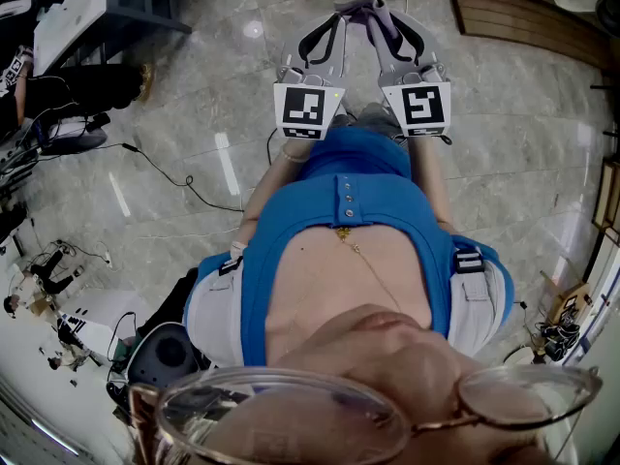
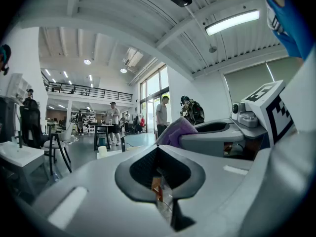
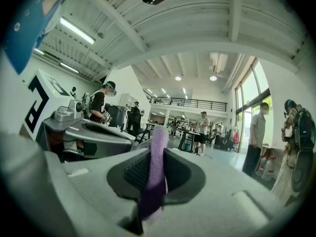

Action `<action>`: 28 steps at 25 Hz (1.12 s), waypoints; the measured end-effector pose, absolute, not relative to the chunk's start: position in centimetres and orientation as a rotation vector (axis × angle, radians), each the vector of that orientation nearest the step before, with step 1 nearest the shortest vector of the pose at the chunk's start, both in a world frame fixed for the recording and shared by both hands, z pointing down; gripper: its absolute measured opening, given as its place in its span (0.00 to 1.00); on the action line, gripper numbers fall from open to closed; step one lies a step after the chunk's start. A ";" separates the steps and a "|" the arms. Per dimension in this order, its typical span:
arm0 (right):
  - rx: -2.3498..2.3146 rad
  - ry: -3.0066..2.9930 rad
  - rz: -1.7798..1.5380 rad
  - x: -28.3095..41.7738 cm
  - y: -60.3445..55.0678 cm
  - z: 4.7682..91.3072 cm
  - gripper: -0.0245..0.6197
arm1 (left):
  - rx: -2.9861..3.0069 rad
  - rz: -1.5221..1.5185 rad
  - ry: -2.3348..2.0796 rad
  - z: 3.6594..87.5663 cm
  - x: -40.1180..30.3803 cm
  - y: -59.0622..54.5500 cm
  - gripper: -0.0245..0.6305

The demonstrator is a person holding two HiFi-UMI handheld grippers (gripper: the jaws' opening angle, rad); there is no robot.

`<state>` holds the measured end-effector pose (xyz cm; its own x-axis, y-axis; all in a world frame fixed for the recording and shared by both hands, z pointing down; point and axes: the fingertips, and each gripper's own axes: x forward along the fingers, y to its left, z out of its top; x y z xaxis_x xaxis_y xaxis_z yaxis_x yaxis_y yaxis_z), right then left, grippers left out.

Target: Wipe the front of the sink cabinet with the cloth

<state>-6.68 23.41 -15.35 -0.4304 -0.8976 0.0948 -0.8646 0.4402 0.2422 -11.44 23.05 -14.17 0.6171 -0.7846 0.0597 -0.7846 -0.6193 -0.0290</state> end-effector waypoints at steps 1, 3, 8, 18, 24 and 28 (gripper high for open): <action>1.545 -2.492 -0.234 -6.8 23.3 -15.5 0.12 | -2.826 -0.102 1.369 -14.2 -11.5 22.9 0.04; 1.553 -2.509 -0.235 -7.1 22.9 -15.7 0.12 | -2.827 -0.096 1.369 -14.2 -11.7 22.4 0.04; 1.557 -2.514 -0.186 -7.0 21.5 -14.9 0.13 | -2.825 -0.083 1.396 -13.9 -12.4 21.2 0.04; 1.565 -2.488 -0.111 -5.2 16.3 -13.2 0.13 | -2.836 -0.122 1.434 -12.6 -12.4 16.1 0.04; 1.553 -2.489 -0.098 -3.4 8.2 -12.2 0.13 | -2.788 -0.160 1.534 -11.4 -12.9 8.6 0.04; 1.514 -2.484 -0.082 -1.9 0.6 -11.2 0.13 | -2.759 -0.166 1.596 -10.7 -12.7 1.4 0.04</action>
